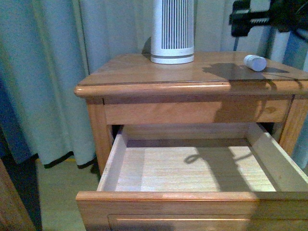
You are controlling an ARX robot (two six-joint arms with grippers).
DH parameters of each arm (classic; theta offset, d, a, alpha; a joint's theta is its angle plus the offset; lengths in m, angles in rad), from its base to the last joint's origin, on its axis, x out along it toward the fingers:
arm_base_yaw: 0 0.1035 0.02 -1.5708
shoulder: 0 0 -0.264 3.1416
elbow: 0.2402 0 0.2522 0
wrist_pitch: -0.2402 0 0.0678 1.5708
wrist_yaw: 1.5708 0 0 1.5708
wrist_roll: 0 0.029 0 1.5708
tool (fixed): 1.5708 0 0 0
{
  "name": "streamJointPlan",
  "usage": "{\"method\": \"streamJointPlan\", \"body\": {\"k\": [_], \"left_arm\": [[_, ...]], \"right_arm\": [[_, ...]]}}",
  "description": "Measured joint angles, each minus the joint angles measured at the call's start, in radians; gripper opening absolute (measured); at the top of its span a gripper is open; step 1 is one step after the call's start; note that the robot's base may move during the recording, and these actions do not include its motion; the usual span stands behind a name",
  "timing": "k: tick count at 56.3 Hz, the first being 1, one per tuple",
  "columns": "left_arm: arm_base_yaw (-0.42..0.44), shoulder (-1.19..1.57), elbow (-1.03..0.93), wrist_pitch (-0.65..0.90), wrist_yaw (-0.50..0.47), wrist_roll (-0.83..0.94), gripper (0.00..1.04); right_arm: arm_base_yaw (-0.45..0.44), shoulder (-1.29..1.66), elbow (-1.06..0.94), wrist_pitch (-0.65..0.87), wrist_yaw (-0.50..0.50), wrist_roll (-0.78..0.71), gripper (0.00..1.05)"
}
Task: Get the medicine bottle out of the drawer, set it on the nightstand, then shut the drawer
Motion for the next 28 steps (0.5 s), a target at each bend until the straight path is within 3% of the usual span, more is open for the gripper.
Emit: {"method": "streamJointPlan", "body": {"k": [6, 16, 28], "left_arm": [[0.0, 0.0, 0.0, 0.0, 0.0, 0.0, 0.98], [0.0, 0.0, 0.0, 0.0, 0.0, 0.0, 0.98], [0.0, 0.0, 0.0, 0.0, 0.0, 0.0, 0.98]], "right_arm": [[0.0, -0.186, -0.16, 0.056, 0.021, -0.028, 0.98], [-0.037, -0.532, -0.538, 0.068, -0.027, 0.018, 0.98], [-0.029, -0.865, -0.949, -0.104, -0.135, 0.148, 0.98]]}}
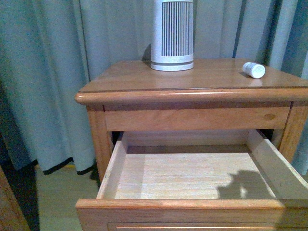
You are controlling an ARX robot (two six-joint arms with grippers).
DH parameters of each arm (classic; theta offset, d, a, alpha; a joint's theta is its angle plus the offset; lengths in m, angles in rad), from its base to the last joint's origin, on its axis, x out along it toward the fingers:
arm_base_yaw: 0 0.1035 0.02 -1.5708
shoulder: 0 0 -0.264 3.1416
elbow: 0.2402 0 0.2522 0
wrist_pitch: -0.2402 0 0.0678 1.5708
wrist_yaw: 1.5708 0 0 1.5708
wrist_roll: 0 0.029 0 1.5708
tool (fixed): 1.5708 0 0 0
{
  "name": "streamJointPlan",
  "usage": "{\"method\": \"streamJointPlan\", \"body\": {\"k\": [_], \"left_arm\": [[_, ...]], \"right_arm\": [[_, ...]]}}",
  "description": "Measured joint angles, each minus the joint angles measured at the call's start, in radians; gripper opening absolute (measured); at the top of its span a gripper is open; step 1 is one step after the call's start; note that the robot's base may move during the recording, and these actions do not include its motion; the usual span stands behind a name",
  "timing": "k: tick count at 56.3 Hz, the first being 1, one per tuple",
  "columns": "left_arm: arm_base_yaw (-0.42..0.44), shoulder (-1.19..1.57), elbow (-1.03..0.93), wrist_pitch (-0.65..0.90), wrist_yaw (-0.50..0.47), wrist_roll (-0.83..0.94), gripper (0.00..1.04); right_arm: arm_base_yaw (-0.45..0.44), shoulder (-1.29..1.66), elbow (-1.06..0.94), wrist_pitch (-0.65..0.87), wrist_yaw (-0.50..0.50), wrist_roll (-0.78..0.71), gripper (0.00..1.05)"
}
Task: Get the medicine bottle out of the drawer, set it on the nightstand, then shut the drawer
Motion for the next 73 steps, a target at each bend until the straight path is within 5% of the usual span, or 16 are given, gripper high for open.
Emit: {"method": "streamJointPlan", "body": {"k": [11, 27, 48, 57, 73], "left_arm": [[0.0, 0.0, 0.0, 0.0, 0.0, 0.0, 0.98], [0.0, 0.0, 0.0, 0.0, 0.0, 0.0, 0.98], [0.0, 0.0, 0.0, 0.0, 0.0, 0.0, 0.98], [0.0, 0.0, 0.0, 0.0, 0.0, 0.0, 0.98], [0.0, 0.0, 0.0, 0.0, 0.0, 0.0, 0.98]], "right_arm": [[0.117, -0.054, -0.237, 0.034, 0.003, 0.09, 0.98], [0.239, 0.263, -0.343, 0.329, 0.095, 0.174, 0.98], [0.19, 0.849, -0.187, 0.938, 0.122, 0.003, 0.98], [0.141, 0.973, 0.018, 0.919, 0.106, -0.083, 0.98], [0.062, 1.146, 0.426, 0.614, 0.093, -0.168, 0.98]]}}
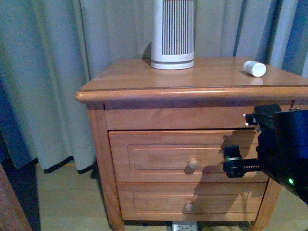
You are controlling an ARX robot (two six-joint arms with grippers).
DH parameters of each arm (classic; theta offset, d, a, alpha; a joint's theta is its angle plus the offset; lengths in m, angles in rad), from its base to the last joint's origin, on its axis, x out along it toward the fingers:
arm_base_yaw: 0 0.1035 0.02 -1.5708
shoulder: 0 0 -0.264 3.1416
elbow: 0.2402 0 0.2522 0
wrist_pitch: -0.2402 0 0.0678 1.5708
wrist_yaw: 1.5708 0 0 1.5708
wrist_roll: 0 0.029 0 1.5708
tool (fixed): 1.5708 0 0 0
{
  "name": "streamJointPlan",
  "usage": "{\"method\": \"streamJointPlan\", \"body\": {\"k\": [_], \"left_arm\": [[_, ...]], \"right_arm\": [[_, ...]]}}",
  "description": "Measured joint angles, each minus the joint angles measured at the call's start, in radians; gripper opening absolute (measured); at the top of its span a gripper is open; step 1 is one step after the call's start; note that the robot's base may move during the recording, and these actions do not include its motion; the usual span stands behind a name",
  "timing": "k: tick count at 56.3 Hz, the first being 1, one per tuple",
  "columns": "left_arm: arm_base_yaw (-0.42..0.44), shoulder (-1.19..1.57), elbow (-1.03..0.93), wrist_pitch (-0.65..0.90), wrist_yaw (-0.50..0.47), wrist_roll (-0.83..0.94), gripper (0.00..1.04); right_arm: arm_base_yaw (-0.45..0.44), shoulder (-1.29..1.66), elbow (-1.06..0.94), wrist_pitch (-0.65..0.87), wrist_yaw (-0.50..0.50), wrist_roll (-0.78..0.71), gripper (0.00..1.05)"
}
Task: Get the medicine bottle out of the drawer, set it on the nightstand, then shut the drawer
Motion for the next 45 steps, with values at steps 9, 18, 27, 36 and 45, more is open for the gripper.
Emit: {"method": "streamJointPlan", "body": {"k": [9, 18, 27, 36, 45], "left_arm": [[0.0, 0.0, 0.0, 0.0, 0.0, 0.0, 0.98], [0.0, 0.0, 0.0, 0.0, 0.0, 0.0, 0.98], [0.0, 0.0, 0.0, 0.0, 0.0, 0.0, 0.98], [0.0, 0.0, 0.0, 0.0, 0.0, 0.0, 0.98], [0.0, 0.0, 0.0, 0.0, 0.0, 0.0, 0.98]], "right_arm": [[-0.006, 0.071, 0.07, -0.087, 0.003, -0.019, 0.98], [0.024, 0.013, 0.016, -0.042, 0.001, 0.006, 0.98], [0.055, -0.209, -0.167, -0.042, -0.002, 0.061, 0.98], [0.016, -0.52, -0.431, -0.114, -0.055, 0.064, 0.98], [-0.084, -0.888, -0.614, -0.223, -0.094, 0.007, 0.98]]}}
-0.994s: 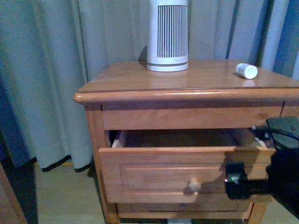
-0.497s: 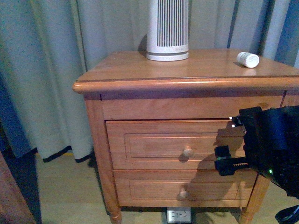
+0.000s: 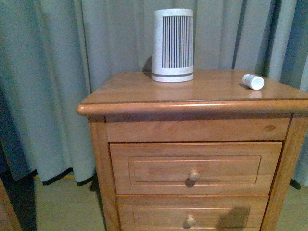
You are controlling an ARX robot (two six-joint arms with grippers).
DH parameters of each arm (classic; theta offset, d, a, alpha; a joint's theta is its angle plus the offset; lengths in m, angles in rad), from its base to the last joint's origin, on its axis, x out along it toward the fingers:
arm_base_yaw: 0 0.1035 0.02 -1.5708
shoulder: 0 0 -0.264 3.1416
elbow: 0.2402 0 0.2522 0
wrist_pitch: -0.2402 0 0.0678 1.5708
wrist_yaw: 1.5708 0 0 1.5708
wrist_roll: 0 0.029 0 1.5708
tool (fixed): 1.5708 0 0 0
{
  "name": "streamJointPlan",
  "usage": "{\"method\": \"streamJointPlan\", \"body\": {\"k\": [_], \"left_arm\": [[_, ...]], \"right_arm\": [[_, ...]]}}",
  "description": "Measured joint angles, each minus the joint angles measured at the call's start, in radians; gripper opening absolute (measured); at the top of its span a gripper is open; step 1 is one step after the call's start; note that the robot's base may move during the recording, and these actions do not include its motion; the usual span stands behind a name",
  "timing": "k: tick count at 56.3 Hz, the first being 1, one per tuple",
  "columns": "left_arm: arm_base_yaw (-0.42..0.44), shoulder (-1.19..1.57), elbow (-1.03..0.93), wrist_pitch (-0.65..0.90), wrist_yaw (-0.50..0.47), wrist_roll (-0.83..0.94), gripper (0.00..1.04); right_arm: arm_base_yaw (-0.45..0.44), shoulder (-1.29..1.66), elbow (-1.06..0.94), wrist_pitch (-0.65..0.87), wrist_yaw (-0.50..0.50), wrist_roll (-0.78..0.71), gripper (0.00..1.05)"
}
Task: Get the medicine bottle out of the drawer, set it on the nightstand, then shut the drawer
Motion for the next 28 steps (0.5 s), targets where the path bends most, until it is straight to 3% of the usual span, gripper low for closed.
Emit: {"method": "streamJointPlan", "body": {"k": [9, 14, 16, 28], "left_arm": [[0.0, 0.0, 0.0, 0.0, 0.0, 0.0, 0.98], [0.0, 0.0, 0.0, 0.0, 0.0, 0.0, 0.98], [0.0, 0.0, 0.0, 0.0, 0.0, 0.0, 0.98], [0.0, 0.0, 0.0, 0.0, 0.0, 0.0, 0.98]], "right_arm": [[0.002, -0.459, -0.106, -0.263, 0.002, -0.055, 0.98], [0.137, -0.896, -0.154, -0.614, 0.121, -0.082, 0.98], [0.173, -1.003, -0.169, -0.685, 0.149, -0.095, 0.98], [0.175, -1.144, -0.239, -0.744, 0.15, -0.101, 0.98]]}}
